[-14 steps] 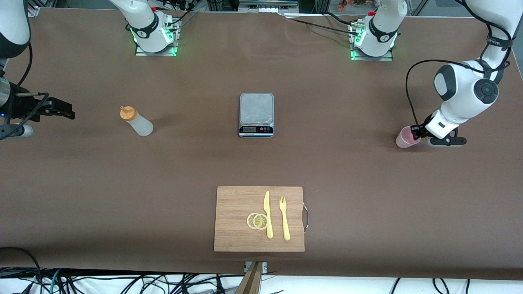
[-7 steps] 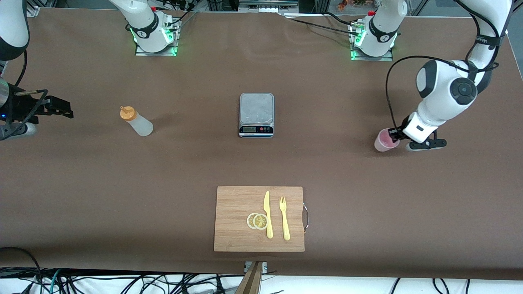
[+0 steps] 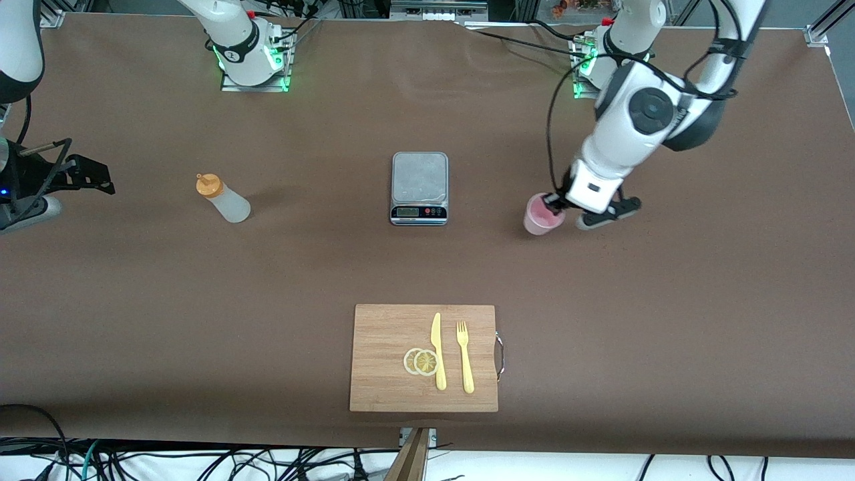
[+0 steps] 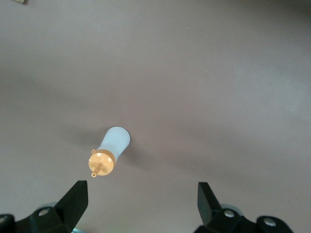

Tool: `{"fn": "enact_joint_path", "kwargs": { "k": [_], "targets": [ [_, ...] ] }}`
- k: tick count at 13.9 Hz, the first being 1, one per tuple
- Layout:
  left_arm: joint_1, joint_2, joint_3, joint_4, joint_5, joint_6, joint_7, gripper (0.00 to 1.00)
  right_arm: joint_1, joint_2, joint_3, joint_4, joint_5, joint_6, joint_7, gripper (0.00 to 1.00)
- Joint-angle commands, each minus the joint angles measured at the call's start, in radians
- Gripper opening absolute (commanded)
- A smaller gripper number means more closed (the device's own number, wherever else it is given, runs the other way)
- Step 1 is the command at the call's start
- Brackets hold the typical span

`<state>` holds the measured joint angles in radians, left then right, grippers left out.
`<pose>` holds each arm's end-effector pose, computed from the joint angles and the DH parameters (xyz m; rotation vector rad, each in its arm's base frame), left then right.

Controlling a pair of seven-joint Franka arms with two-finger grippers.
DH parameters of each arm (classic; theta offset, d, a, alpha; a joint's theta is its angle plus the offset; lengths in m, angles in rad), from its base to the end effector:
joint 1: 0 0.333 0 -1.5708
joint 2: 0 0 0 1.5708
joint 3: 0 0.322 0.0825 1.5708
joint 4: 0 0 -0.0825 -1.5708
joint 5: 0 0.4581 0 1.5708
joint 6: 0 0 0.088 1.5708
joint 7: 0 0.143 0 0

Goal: Add sauce to pink cup with both arms
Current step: 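Carry the pink cup with the left gripper onto the scale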

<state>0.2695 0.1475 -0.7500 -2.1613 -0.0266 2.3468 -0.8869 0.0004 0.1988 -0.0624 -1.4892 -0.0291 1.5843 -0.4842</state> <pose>0.5478 -0.2893 0.2773 2.9300 0.6454 -0.0245 0.6804 -0.0434 0.5097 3.0546 0.6586 -0.1731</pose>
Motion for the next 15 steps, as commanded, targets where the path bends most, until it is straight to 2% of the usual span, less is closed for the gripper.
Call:
{"fn": "enact_joint_path", "kwargs": {
  "k": [1,4,8,11,13,15],
  "targets": [
    [-0.074,0.053,-0.046,0.069,-0.013,-0.024,-0.177,0.00,-0.039,0.011,0.003,-0.005,0.008,0.037,-0.184,1.00],
    [-0.211,0.138,-0.037,0.138,0.010,-0.018,-0.343,0.00,-0.092,0.033,0.003,-0.006,0.099,0.037,-0.376,1.00],
    [-0.349,0.315,-0.034,0.254,0.277,-0.017,-0.665,0.00,-0.169,0.070,0.003,-0.032,0.204,0.034,-0.644,1.00],
    [-0.438,0.421,-0.020,0.296,0.466,-0.014,-0.849,0.00,-0.241,0.115,0.003,-0.068,0.300,0.030,-0.912,1.00],
    [-0.466,0.452,-0.019,0.302,0.502,-0.014,-0.888,0.00,-0.293,0.151,0.003,-0.114,0.395,0.023,-1.084,1.00],
    [-0.487,0.461,-0.019,0.302,0.502,-0.014,-0.897,0.00,-0.321,0.160,0.003,-0.170,0.451,0.023,-1.218,1.00]
  ]
}}
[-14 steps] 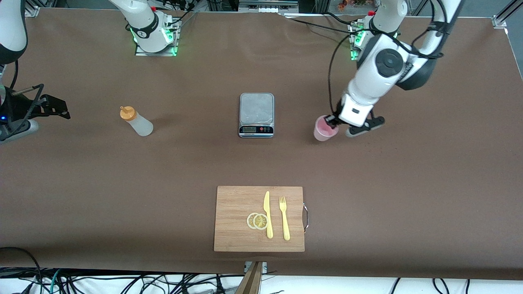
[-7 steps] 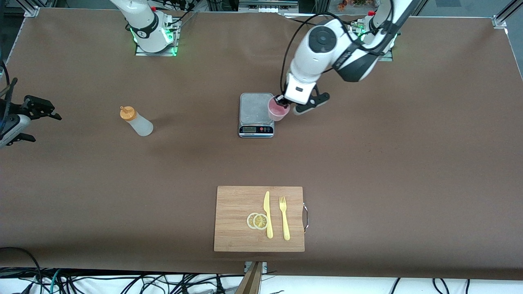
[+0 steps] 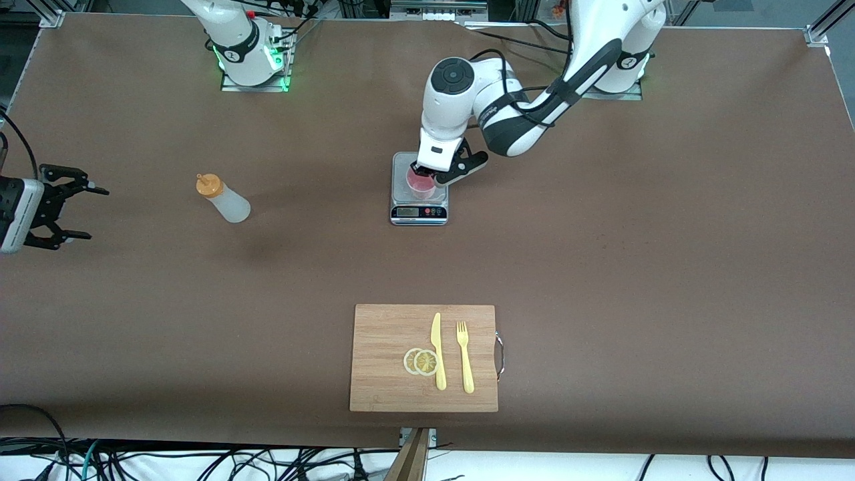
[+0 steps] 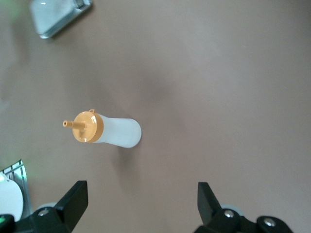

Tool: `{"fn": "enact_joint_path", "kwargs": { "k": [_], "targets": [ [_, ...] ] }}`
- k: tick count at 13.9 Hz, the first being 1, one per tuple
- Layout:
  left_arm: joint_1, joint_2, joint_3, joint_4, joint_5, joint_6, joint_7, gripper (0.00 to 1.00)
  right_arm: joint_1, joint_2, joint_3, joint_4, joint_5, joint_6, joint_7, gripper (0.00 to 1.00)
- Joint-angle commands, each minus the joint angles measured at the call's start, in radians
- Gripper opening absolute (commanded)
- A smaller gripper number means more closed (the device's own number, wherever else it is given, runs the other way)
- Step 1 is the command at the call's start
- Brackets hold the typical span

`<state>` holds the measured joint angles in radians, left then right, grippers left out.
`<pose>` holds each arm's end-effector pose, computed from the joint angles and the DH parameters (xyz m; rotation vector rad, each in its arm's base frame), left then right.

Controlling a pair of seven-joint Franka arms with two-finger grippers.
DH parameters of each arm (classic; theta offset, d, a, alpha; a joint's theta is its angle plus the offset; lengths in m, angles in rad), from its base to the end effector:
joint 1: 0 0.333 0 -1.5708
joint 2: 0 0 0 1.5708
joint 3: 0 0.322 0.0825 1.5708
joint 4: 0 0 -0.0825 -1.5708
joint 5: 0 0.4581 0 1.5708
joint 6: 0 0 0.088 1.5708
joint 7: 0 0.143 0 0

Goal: Add sauce to pink cup with both arms
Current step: 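Carry the pink cup with the left gripper onto the scale, then release the cup on the scale while the right gripper reaches the bottle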

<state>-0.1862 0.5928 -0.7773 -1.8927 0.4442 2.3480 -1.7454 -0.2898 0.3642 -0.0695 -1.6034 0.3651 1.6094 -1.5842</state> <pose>0.4147 -0.5554 0.1933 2.9281 0.8628 -0.0925 0.6570 -0.1899 0.3466 -2.2368 -1.4406 -0.1033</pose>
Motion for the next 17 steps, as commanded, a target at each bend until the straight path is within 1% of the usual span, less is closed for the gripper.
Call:
{"fn": "enact_joint_path", "kwargs": {
  "k": [1,3,4,5,6,7,8,10,12,14,15,17],
  "targets": [
    [-0.042,0.021,0.012,0.033,0.033,-0.015,-0.043,0.00,-0.037,-0.002,0.010,-0.079,0.078,-0.002,-0.190,1.00],
    [-0.044,0.021,0.018,0.033,0.033,-0.015,-0.040,0.00,-0.043,0.002,0.010,-0.111,0.124,-0.005,-0.316,1.00],
    [-0.042,0.021,0.018,0.033,0.033,-0.015,-0.036,0.18,-0.051,0.004,0.010,-0.133,0.142,-0.003,-0.370,1.00],
    [-0.042,0.021,0.020,0.033,0.034,-0.016,-0.032,0.42,-0.057,0.012,0.010,-0.156,0.164,-0.003,-0.417,1.00],
    [-0.044,0.021,0.020,0.033,0.034,-0.016,-0.031,0.60,-0.058,0.019,0.010,-0.173,0.170,-0.006,-0.465,1.00],
    [-0.042,0.021,0.021,0.033,0.034,-0.016,-0.028,0.85,-0.060,0.033,0.010,-0.190,0.172,-0.012,-0.512,1.00],
    [-0.042,0.018,0.024,0.033,0.034,-0.021,-0.026,1.00,-0.069,0.047,0.010,-0.211,0.187,-0.013,-0.543,1.00],
    [-0.032,-0.008,0.023,0.035,0.034,-0.030,-0.008,1.00,-0.094,0.079,0.010,-0.245,0.241,-0.006,-0.643,1.00],
    [-0.022,-0.040,0.020,0.055,0.033,-0.077,0.006,1.00,-0.129,0.131,0.010,-0.268,0.297,-0.005,-0.781,1.00],
    [-0.019,-0.083,0.018,0.070,0.033,-0.130,0.033,1.00,-0.147,0.182,0.010,-0.268,0.316,-0.011,-0.813,1.00],
    [-0.012,-0.106,0.015,0.072,0.024,-0.139,0.053,1.00,-0.149,0.196,0.010,-0.273,0.319,-0.011,-0.833,1.00],
    [0.010,-0.157,0.009,0.075,0.018,-0.151,0.081,1.00,-0.150,0.202,0.010,-0.317,0.363,-0.009,-0.882,1.00]
  ]
}}
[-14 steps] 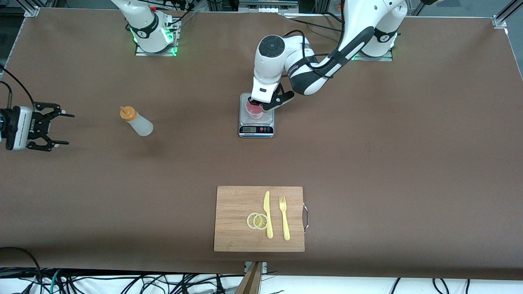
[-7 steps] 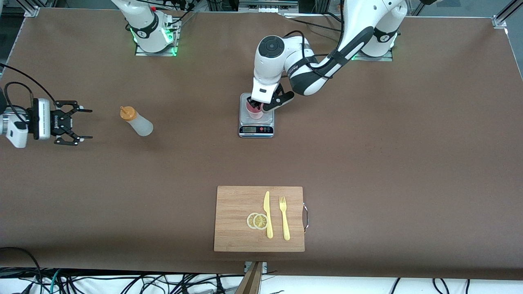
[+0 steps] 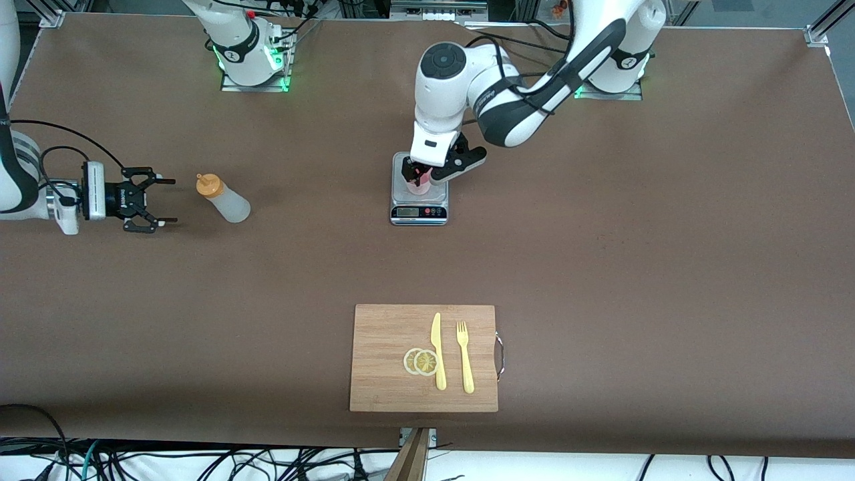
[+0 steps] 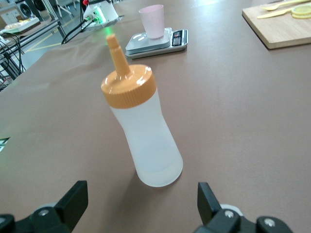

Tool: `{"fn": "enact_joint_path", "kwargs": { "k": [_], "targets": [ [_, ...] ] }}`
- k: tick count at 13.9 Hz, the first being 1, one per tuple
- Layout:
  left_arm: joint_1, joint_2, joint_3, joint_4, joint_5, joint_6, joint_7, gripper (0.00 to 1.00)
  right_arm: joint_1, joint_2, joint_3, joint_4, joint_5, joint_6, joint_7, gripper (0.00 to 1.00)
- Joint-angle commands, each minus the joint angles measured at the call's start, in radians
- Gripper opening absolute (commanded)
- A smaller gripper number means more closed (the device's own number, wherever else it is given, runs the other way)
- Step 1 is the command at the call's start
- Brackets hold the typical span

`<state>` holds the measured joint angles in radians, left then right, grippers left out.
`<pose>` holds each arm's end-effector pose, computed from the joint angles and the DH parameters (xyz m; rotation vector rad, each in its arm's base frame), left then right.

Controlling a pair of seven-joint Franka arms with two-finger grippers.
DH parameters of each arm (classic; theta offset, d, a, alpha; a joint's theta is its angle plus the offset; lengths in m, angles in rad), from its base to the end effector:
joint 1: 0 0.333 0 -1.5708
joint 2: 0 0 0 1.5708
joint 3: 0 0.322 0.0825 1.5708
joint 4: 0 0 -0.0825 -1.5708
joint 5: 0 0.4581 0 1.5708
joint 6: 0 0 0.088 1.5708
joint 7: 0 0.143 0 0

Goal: Add sauce to pink cup with both arms
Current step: 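Release the cup on the scale while the right gripper reaches the bottle, then grasp the orange-capped bottle with the right gripper while the left gripper retracts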

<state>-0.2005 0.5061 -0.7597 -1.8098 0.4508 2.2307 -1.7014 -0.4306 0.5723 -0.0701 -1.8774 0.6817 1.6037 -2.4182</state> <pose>0.4490 -0.5552 0.2620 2.9524 0.8328 0.0683 0.5452 -0.1998 0.1156 -1.5581 -1.5656 -0.5962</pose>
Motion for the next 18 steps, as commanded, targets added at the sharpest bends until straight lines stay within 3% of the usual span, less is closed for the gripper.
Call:
{"fn": "enact_joint_path", "kwargs": {
  "k": [1,4,10,16,17,18],
  "targets": [
    [0.033,-0.086,-0.009,0.010,0.009,-0.061,0.063,1.00,-0.011,-0.006,0.010,-0.064,0.058,-0.004,-0.061,1.00],
    [0.105,-0.099,-0.009,0.108,-0.081,-0.175,0.227,1.00,-0.008,-0.005,0.013,-0.115,0.100,-0.004,-0.100,1.00],
    [0.445,-0.256,-0.010,0.122,-0.244,-0.269,0.677,1.00,0.007,0.038,0.022,-0.172,0.191,0.007,-0.194,1.00],
    [0.751,-0.276,-0.009,0.168,-0.294,-0.322,1.041,1.00,0.075,0.080,0.023,-0.181,0.288,0.008,-0.251,0.98],
    [0.788,-0.276,-0.010,0.171,-0.296,-0.336,1.089,1.00,0.084,0.080,0.023,-0.181,0.289,0.007,-0.252,0.87],
    [0.826,-0.276,-0.010,0.171,-0.296,-0.338,1.139,1.00,0.087,0.080,0.023,-0.180,0.291,0.007,-0.254,0.64]
  ]
}}
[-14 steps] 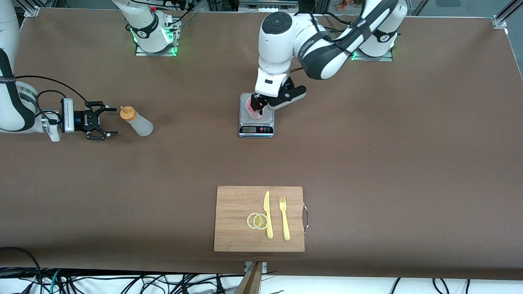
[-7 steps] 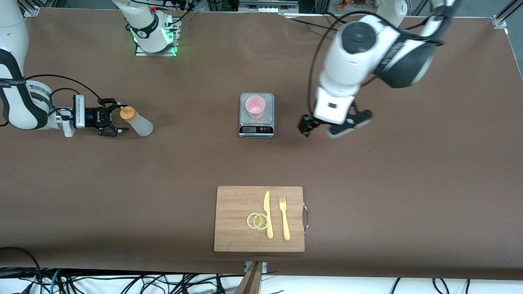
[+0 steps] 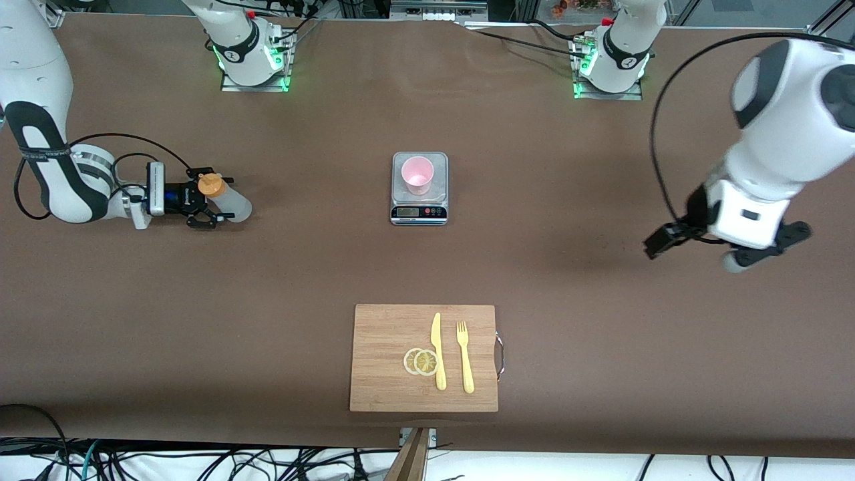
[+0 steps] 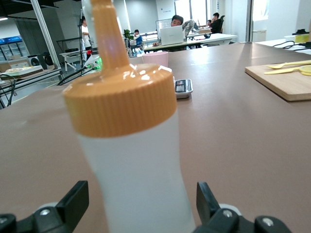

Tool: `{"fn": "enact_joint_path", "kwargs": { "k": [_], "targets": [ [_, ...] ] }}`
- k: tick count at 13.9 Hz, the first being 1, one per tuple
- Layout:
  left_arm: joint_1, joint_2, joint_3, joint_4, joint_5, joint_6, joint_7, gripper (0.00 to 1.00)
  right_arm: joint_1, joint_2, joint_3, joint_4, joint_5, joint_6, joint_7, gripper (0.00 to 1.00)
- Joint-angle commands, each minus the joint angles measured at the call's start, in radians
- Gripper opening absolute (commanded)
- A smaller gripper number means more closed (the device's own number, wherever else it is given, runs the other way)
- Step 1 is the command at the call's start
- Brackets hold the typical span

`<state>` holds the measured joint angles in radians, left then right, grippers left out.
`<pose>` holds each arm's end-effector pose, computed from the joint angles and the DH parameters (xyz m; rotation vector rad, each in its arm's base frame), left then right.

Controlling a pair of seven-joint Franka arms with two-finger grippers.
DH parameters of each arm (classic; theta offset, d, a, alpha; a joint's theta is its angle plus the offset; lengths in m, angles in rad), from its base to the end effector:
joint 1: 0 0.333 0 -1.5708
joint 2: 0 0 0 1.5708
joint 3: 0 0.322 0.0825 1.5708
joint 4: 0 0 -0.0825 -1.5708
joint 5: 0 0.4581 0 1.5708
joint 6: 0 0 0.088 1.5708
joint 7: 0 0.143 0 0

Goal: Add sauce to pink cup with both arms
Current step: 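Grasp the orange-capped bottle with the right gripper while the left gripper retracts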

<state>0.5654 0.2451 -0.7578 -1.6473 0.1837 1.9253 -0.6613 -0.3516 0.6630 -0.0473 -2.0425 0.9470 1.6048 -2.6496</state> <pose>0.7010 -0.0840 0.4618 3.0298 0.6731 0.1499 0.4995 -0.0913 0.0341 -1.3647 -1.4178 -0.8419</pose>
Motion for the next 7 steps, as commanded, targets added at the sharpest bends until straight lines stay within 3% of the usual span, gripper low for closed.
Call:
{"fn": "enact_joint_path", "kwargs": {
  "k": [1,2,3,7],
  "targets": [
    [0.097,-0.015,-0.012,0.009,-0.035,-0.032,0.152,1.00,0.011,-0.011,0.000,-0.013,0.024,0.006,-0.023,0.43],
    [0.129,-0.016,-0.012,0.009,-0.050,-0.032,0.204,1.00,0.017,-0.011,0.000,-0.007,0.024,0.003,-0.023,0.18],
    [0.164,-0.017,-0.012,0.009,-0.052,-0.032,0.254,1.00,0.025,-0.014,0.000,-0.001,0.024,0.003,-0.023,0.00],
    [0.278,-0.032,-0.012,0.009,-0.076,-0.051,0.429,1.00,0.078,-0.063,0.012,0.071,0.027,-0.006,-0.001,0.00]
  ]
}}
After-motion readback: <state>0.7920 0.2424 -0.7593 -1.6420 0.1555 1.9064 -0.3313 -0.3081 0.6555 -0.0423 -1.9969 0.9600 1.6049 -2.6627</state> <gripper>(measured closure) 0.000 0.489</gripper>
